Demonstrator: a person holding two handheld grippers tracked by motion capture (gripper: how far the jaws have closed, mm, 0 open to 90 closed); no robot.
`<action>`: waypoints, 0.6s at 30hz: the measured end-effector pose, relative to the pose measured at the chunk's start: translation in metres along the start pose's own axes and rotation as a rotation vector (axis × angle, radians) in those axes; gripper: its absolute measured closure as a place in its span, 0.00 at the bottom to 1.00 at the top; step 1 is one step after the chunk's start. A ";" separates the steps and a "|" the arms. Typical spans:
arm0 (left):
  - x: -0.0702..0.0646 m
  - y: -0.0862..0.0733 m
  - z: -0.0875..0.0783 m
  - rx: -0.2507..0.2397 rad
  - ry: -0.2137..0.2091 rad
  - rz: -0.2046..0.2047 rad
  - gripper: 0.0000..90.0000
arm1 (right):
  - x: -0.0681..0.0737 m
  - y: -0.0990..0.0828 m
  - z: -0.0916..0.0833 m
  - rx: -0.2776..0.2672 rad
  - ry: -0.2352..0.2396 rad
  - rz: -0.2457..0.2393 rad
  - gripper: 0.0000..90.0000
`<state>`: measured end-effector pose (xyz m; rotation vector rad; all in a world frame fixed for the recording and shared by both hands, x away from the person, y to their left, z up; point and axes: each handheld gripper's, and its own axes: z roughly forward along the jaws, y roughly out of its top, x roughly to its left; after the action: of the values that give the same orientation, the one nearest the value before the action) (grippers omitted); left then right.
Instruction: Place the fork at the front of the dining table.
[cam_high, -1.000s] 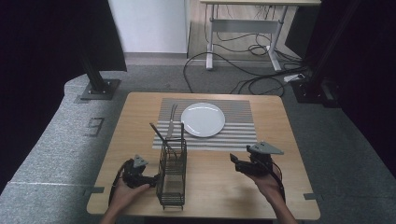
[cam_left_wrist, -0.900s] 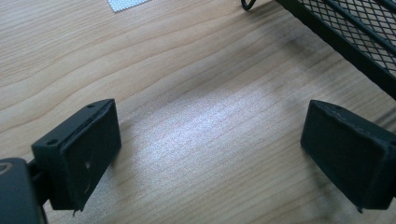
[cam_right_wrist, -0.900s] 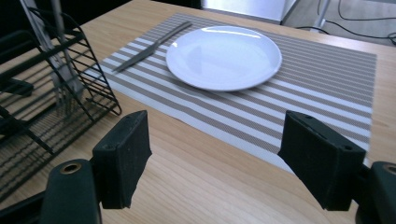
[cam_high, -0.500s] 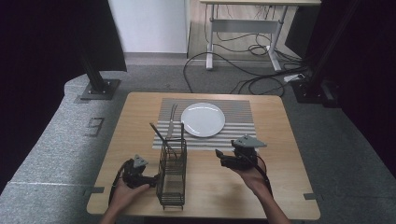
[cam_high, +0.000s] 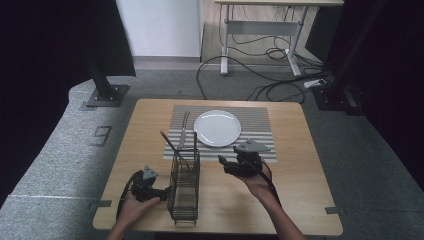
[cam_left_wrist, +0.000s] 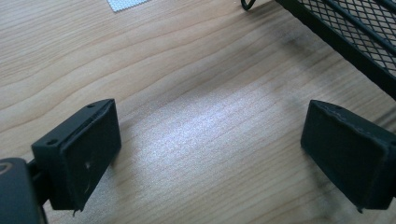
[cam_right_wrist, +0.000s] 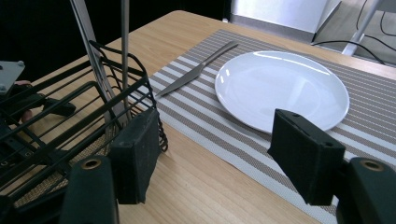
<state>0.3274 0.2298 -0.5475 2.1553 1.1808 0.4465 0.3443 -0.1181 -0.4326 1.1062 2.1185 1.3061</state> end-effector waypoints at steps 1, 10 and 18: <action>0.000 0.000 0.000 0.000 0.000 0.000 0.05 | 0.001 0.001 0.001 0.000 0.002 -0.001 0.37; 0.000 0.000 0.000 -0.001 0.000 -0.001 0.05 | 0.006 0.008 0.012 -0.004 0.020 -0.002 0.39; 0.000 0.000 0.000 0.000 0.000 0.001 0.05 | 0.013 0.014 0.022 -0.003 0.042 -0.015 0.43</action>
<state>0.3270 0.2297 -0.5475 2.1564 1.1797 0.4466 0.3571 -0.0921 -0.4294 1.0682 2.1502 1.3365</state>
